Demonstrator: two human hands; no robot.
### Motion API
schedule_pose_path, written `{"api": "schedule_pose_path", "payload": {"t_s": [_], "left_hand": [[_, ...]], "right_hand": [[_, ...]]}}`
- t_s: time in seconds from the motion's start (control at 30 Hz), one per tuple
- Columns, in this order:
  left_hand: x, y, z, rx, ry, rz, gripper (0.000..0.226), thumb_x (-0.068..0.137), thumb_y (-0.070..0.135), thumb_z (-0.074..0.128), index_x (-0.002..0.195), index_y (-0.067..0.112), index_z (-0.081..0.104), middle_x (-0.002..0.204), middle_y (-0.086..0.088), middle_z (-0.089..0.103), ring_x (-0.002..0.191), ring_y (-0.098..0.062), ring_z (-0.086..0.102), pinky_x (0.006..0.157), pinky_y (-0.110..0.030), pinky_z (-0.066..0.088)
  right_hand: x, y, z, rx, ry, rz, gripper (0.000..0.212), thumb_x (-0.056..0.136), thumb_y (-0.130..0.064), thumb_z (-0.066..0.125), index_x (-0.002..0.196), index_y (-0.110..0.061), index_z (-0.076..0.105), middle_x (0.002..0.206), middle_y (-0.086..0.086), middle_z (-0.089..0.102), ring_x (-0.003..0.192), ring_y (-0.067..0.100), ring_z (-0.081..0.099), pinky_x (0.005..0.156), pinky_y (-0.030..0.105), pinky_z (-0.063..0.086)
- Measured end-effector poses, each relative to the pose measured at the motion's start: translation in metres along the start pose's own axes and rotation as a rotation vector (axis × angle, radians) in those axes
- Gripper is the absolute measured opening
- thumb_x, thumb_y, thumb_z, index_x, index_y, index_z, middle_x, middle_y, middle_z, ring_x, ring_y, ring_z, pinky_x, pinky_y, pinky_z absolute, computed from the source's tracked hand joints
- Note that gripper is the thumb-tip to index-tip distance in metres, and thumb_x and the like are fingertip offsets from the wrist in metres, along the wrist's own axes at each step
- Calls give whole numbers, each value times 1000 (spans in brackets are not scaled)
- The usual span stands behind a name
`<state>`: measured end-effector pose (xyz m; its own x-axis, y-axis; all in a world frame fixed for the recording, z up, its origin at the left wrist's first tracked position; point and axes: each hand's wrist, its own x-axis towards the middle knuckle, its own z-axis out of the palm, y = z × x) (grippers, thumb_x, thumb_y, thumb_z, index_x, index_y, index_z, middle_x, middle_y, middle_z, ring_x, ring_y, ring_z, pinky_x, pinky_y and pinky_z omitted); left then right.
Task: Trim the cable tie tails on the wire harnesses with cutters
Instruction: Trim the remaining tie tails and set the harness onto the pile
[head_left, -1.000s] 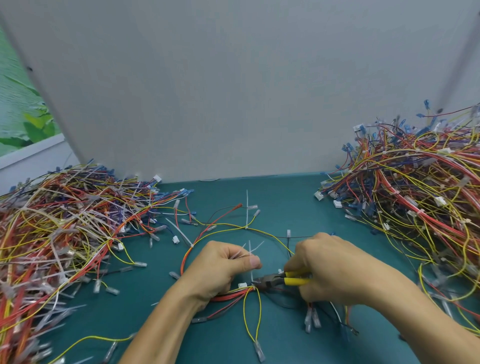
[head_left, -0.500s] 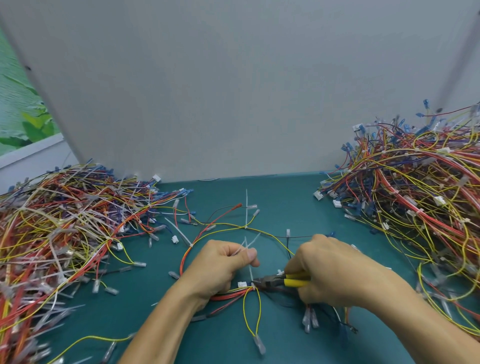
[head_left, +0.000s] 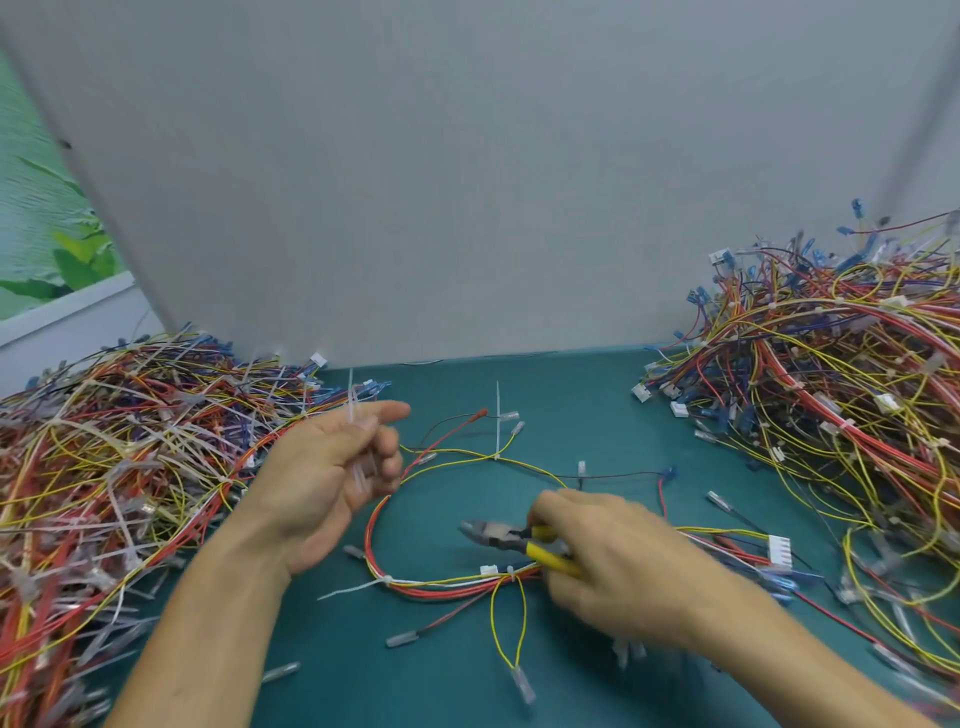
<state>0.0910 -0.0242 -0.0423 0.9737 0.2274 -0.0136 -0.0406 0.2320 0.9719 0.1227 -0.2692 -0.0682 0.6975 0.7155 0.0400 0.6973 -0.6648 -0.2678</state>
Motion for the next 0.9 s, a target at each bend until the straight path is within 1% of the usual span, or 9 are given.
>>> {"api": "schedule_pose_path", "payload": {"t_s": [0.13,0.23,0.3,0.37,0.43,0.5,0.6,0.73,0.9], "left_hand": [[4,3,-13,3,90,22,24,97,3,36,104,6,59,50,4,32,39,-8,26,37,-18,27],[5,-3,-19,230,133,40,15,89,-3,51,91,6,63,46,6,27,37,-7,19,37,-14,19],[2,-7,-22,486,60,69,16,80,-7,65,85,7,69,46,5,28,38,-8,22,38,-15,21],[-1,-11,-20,716,-105,61,23,75,-9,72,86,11,71,46,7,29,40,-7,26,41,-14,26],[-4,-14,-16,862,-267,10,27,75,-9,71,89,14,69,47,11,30,43,-6,27,46,-14,28],[-7,-17,-13,939,-369,-49,30,76,-10,68,91,16,67,49,10,32,48,-7,30,53,-20,36],[-12,-17,-14,996,-385,-68,30,76,-7,69,91,18,66,52,10,34,52,-8,34,65,-30,46],[-19,-7,-16,1125,-391,-33,28,76,4,74,88,27,64,52,13,36,51,-3,32,53,-19,30],[-29,-16,-4,1206,-480,-89,32,69,14,80,87,32,61,52,15,39,50,-2,36,51,-19,29]], "right_hand": [[3,-6,16,-8,43,-46,20,92,-39,48,108,-29,44,109,-6,54,104,23,51,80,37,45],[3,3,11,-29,16,-2,20,89,-37,50,106,-28,45,103,-7,58,100,25,54,76,37,46],[3,11,4,-52,-34,40,22,86,-37,52,105,-29,47,101,-6,60,99,25,55,74,35,47],[2,17,-2,-71,-91,73,24,83,-37,54,106,-30,49,102,-4,62,99,25,57,75,34,47],[1,21,-7,-79,-127,85,27,81,-37,57,107,-31,51,105,-5,62,101,23,57,78,33,49],[1,22,-10,-79,-141,83,28,81,-38,58,108,-31,53,106,-6,62,103,20,56,81,33,49],[1,21,-16,-54,-146,69,30,82,-41,60,110,-30,56,109,-7,57,107,18,52,88,35,48],[-1,15,-23,-10,-75,57,33,84,-44,60,114,-31,59,110,-7,57,108,17,53,90,37,47],[-4,2,-25,-50,-24,29,33,84,-43,58,116,-37,58,107,-10,55,103,19,53,84,35,49]]}}
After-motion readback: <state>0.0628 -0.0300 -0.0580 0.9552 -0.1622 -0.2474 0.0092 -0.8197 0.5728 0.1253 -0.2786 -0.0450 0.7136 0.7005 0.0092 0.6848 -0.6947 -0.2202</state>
